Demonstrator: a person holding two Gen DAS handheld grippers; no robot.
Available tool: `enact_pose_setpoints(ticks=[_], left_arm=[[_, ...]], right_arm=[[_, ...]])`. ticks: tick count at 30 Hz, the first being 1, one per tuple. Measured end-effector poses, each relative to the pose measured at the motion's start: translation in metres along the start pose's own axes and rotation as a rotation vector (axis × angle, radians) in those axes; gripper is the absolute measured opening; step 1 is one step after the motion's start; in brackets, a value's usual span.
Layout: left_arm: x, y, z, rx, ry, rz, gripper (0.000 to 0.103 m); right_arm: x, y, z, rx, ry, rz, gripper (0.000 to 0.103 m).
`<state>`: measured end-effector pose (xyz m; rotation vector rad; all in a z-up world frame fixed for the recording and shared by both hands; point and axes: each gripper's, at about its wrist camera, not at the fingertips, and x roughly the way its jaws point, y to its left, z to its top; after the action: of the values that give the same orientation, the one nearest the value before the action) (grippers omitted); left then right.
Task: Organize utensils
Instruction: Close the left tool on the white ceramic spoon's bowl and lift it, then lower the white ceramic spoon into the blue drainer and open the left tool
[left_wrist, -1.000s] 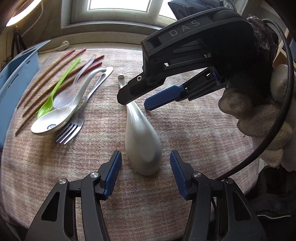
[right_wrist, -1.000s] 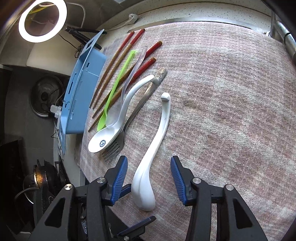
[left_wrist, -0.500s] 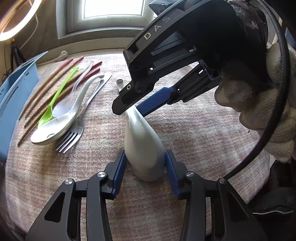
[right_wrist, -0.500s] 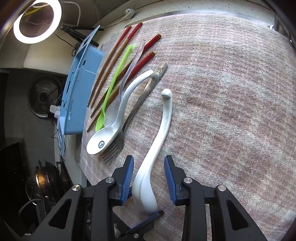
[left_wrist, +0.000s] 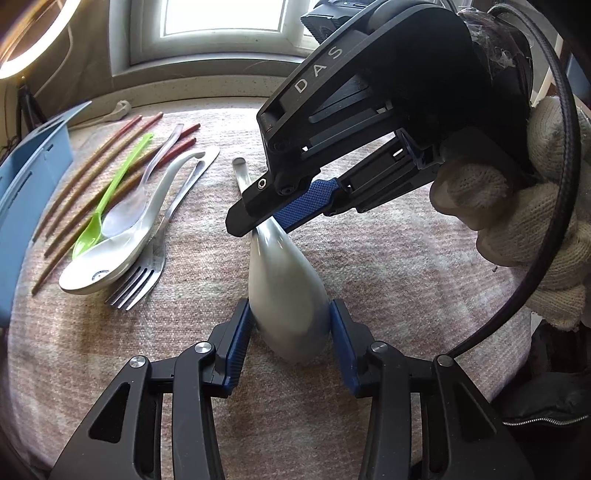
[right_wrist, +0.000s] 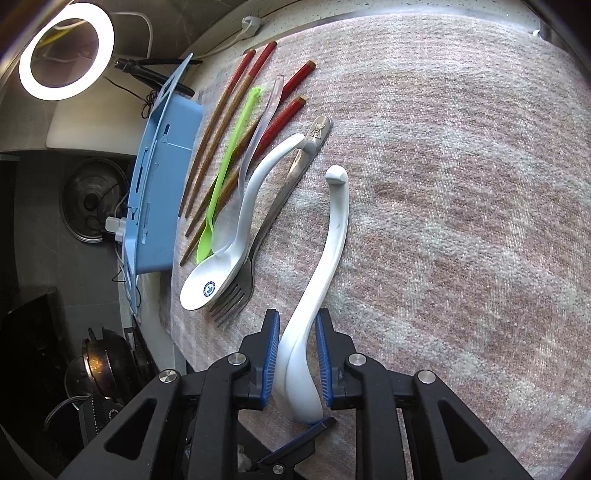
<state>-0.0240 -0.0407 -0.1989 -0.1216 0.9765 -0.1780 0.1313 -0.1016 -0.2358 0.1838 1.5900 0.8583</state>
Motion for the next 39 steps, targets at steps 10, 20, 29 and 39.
enact_pose_setpoints(ticks=[10,20,29,39], left_arm=[[-0.016,0.002,0.011,0.023,-0.029,0.005,0.041],[-0.049,0.026,0.026,0.036,-0.076,0.031,0.041],[-0.082,0.070,0.034,0.042,-0.115,0.061,0.041],[-0.106,0.134,0.041,0.038,-0.130,0.091,0.041]], right_arm=[[-0.021,0.011,0.003,-0.008,-0.034,0.027,0.018],[-0.029,0.059,0.015,-0.053,-0.075,0.052,0.018],[-0.015,0.120,0.033,-0.090,-0.104,0.076,0.018],[0.019,0.188,0.058,-0.126,-0.112,0.104,0.018]])
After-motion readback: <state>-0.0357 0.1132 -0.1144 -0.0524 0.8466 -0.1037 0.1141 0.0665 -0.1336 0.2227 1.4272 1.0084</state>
